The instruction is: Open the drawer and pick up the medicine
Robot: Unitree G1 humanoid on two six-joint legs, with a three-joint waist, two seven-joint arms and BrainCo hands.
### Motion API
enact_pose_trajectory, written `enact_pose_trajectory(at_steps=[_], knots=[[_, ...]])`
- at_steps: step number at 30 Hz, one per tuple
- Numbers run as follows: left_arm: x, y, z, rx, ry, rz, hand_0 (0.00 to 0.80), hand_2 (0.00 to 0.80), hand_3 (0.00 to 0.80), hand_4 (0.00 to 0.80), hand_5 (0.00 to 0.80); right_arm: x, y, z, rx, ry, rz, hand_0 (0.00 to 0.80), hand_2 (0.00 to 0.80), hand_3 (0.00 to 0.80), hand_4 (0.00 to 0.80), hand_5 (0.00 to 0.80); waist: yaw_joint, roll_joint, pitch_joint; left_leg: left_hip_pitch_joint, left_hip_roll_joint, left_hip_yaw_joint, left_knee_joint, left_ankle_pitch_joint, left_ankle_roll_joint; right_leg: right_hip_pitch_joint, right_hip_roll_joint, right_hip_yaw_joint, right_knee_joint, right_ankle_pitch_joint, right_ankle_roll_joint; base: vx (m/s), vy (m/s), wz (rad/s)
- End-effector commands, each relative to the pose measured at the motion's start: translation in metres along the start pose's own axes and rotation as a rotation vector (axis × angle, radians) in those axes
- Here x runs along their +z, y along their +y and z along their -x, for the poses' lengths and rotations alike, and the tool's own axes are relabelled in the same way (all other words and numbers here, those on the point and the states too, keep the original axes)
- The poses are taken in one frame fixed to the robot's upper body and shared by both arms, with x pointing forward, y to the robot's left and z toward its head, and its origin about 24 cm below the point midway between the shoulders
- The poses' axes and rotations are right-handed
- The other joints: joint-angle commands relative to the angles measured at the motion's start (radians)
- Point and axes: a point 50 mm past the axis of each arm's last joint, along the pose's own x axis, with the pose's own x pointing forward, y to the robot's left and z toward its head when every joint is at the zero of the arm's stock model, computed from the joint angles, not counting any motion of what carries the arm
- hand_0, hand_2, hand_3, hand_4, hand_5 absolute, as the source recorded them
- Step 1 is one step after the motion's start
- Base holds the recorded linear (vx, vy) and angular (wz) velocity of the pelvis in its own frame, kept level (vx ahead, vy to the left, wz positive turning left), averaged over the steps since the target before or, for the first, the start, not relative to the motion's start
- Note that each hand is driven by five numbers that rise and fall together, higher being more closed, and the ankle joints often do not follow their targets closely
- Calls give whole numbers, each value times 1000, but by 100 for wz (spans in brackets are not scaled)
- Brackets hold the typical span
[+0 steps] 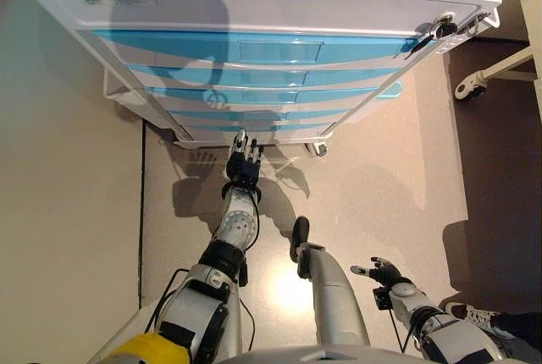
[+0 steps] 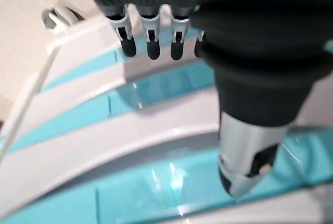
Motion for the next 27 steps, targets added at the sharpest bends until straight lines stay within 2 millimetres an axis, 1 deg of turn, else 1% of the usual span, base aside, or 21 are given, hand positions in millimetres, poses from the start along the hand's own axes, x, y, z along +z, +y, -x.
enact_pose_trajectory(at_steps=[1,5,6,8,9,10,11,12,16,17,21,27], knots=[[18,-51,-5,-189,-95,-8,0,0,0,0,0,-14,-36,1,-89,46,34,0,0,0,0,0,-3,35,-23,17,6,-14,-65,-3,-5,17,21,-15,-1,18,22,41,17,-1],[23,-63,-6,-230,-122,1,0,0,0,0,0,-15,-38,1,-84,48,47,0,0,0,0,0,-8,41,-35,27,4,-10,-71,-5,-6,20,21,-14,3,14,23,30,17,-1],[23,-63,-6,-230,-122,1,0,0,0,0,0,-15,-38,1,-84,48,47,0,0,0,0,0,-8,41,-35,28,4,-10,-71,-5,-6,20,21,-13,3,14,23,0,0,0],[29,-72,-7,-254,-148,12,0,0,0,0,0,-15,-39,1,-83,45,50,0,0,0,0,0,-10,43,-46,36,3,-8,-78,-7,-7,23,22,-11,2,12,24,33,20,-1],[29,-72,-7,-254,-149,12,0,0,0,0,0,-15,-39,1,-83,45,50,0,0,0,0,0,-10,44,-45,36,3,-8,-78,-7,-7,24,22,-11,2,12,25,47,23,0],[33,-80,-7,-278,-166,22,0,0,0,0,0,-16,-39,1,-77,45,53,0,0,0,0,0,-12,46,-53,41,3,-7,-82,-8,-7,27,21,-11,0,12,25,0,0,0],[33,-80,-7,-278,-166,23,0,0,0,0,0,-16,-39,1,-77,45,53,0,0,0,0,0,-12,46,-53,42,3,-7,-82,-9,-7,27,21,-11,0,12,25,37,18,0],[37,-85,-7,-294,-183,25,0,0,0,0,0,-16,-40,2,-74,45,56,0,0,0,0,0,-13,47,-57,46,2,-7,-85,-9,-7,29,21,-10,1,11,26,0,0,0],[40,-88,-7,-300,-193,25,0,0,0,0,0,-15,-40,1,-71,41,62,0,0,0,0,0,-13,48,-60,52,2,-6,-90,-9,-7,30,22,-7,0,11,26,0,0,0],[45,-92,-9,-308,-214,26,0,0,0,0,0,-16,-40,1,-69,42,66,0,0,0,0,0,-14,48,-61,59,2,-7,-99,-6,-9,37,22,-7,-8,14,29,0,0,0],[50,-96,-8,-325,-234,31,0,0,0,0,0,-16,-39,2,-62,41,71,0,0,0,0,0,-13,49,-60,66,3,-6,-106,-2,-12,41,23,-7,-10,15,29,6,9,-3],[54,-96,-8,-335,-244,12,0,0,0,0,0,-16,-40,2,-60,42,88,0,0,0,0,0,-11,49,-60,78,4,-10,-109,0,-14,53,26,-8,-7,11,28,0,0,0]])
